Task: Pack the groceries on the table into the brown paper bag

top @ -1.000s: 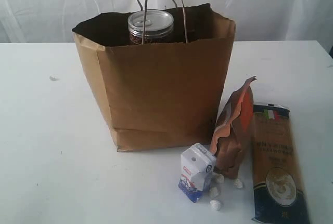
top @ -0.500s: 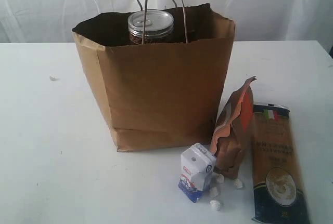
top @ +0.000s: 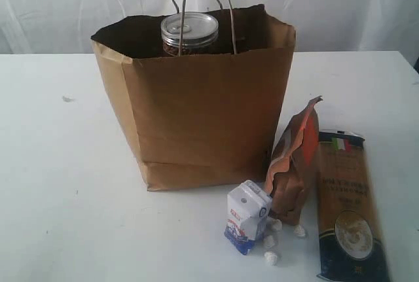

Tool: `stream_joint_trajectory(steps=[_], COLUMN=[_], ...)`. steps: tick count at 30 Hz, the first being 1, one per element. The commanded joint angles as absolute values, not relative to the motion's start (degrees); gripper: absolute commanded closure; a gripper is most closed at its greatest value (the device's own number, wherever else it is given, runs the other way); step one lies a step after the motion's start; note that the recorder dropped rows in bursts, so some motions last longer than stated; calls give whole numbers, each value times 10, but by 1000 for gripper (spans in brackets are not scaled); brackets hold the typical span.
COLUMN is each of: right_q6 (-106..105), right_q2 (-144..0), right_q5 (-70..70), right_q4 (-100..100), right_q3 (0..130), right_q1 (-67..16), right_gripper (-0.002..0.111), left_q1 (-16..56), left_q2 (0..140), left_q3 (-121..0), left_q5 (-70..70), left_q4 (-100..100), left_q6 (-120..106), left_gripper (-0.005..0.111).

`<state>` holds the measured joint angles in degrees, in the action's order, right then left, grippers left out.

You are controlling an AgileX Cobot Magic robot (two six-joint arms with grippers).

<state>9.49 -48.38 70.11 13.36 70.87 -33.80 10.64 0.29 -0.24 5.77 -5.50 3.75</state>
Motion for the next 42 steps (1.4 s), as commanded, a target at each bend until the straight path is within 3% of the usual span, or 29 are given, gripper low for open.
stream_joint_trajectory(steps=[1,10,20,35,38,42], right_q6=[89,90,92,47,34,31], right_q2=[-437,-376,-406,-776,-831,-872], right_q5=[658,529,390,293,283,270], right_q4=[122,81,75,71,71,71], right_q3=[631,451,278,341,363,388], right_q1=[-335,-335,-335,-335,-335,-335], right_gripper=[87,87,87,87,77,76], left_q1=[105,105,105,105,105,105], left_q2=[0,0,0,0,0,0], left_q3=[0,0,0,0,0,0], left_q5=[56,56,56,56,56,56], left_q4=[-55,-55,-55,-55,-55,-55], left_q6=[38,38,38,38,38,38], left_gripper=[107,107,107,107,107,107])
